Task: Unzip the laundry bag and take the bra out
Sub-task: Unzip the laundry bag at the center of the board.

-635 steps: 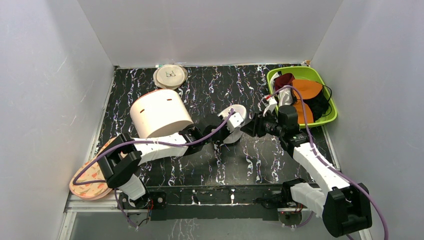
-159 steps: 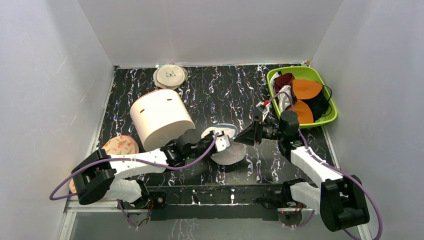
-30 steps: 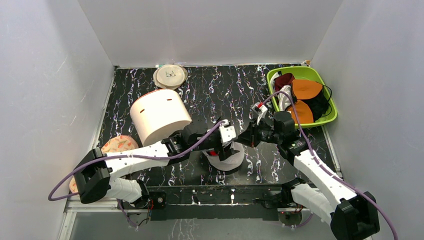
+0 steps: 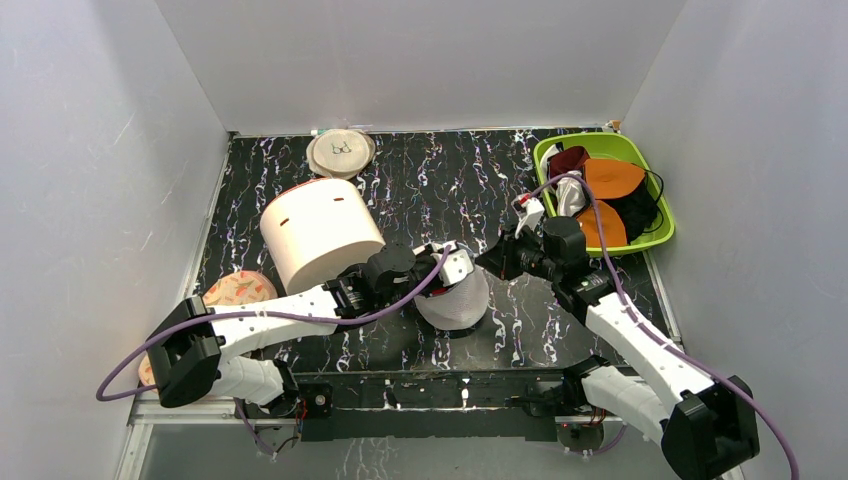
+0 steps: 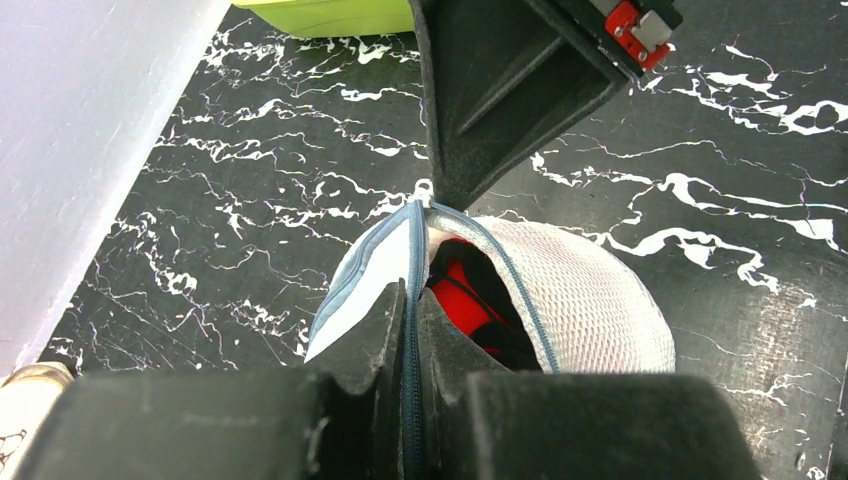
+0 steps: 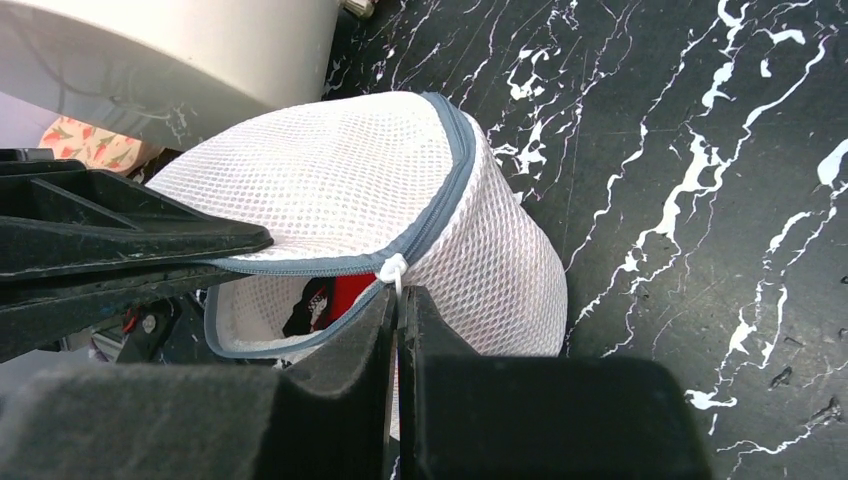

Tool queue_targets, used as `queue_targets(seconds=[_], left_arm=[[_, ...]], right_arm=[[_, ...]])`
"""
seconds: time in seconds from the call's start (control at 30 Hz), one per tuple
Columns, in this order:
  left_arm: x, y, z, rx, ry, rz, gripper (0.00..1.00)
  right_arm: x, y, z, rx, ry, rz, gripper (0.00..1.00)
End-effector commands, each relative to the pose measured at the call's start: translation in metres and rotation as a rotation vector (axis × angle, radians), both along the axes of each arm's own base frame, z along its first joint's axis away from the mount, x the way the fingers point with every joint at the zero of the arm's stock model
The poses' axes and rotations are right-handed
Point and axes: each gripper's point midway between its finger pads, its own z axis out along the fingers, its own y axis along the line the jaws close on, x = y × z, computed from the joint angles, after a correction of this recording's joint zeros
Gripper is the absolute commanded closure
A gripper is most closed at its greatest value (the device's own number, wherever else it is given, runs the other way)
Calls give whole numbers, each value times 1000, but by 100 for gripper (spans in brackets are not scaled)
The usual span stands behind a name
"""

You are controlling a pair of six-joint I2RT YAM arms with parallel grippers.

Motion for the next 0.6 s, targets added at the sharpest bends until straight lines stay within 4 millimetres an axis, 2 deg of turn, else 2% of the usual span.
queue_targets(seconds=[0.0,0.03,0.1,0.13,0.3,0.4,0.57], left_arm=[[-1,3,26,-42,-29,-6,100],[-3,2,27,-42,-23,-15,94],[-6,-1,29,-51,-2,-32,68],[-9,-3,32,-63,9,-42,61],[-20,-14,34,-135,97,-79,36],[-14,-16,24,-122,123,-46,33],[-8,-18,10,-76,149,-12,36]], right_arm=[[9,1,43,1,-149,40,100],[6,4,47,12,-156,63,100],[1,9,53,28,-162,99,100],[-1,10,54,34,-161,108,100],[-10,19,58,49,-158,158,100],[-15,26,62,57,-162,190,100],[-18,33,65,64,-166,205,100]])
